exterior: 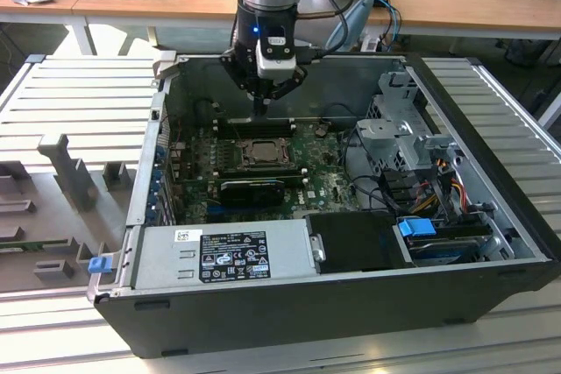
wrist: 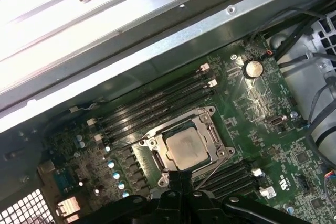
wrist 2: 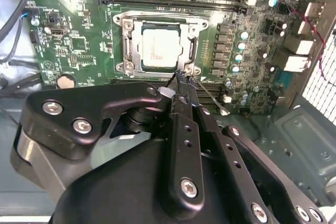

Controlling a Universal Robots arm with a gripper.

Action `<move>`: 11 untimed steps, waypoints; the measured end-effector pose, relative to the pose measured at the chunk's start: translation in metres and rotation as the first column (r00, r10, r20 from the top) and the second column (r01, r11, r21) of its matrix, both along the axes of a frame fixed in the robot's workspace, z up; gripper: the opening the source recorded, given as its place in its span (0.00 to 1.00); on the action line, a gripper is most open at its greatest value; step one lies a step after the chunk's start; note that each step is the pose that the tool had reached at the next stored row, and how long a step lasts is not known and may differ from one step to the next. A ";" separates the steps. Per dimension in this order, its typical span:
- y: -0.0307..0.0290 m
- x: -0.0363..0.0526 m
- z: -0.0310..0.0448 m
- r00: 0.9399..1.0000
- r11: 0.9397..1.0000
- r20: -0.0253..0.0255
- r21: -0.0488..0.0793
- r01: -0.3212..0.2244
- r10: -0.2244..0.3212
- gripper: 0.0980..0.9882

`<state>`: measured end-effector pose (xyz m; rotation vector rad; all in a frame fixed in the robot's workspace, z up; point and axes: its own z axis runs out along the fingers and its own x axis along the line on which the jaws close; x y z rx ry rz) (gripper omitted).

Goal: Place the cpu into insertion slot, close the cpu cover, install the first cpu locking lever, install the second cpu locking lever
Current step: 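Install the first cpu locking lever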

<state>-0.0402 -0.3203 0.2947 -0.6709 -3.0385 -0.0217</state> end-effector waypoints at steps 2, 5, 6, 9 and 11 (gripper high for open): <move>0.0000 0.0000 -0.0001 0.999 0.999 0.000 0.000 -0.040 0.040 0.01; 0.0000 0.0001 -0.0001 0.994 0.994 0.002 0.000 -0.110 0.110 0.01; 0.0000 0.0000 -0.0001 0.990 0.990 0.003 0.000 -0.140 0.140 0.01; -0.0002 0.0001 -0.0002 0.981 0.981 0.007 -0.001 -0.194 0.194 0.01; -0.0006 0.0000 -0.0003 0.975 0.975 0.010 -0.001 -0.222 0.222 0.01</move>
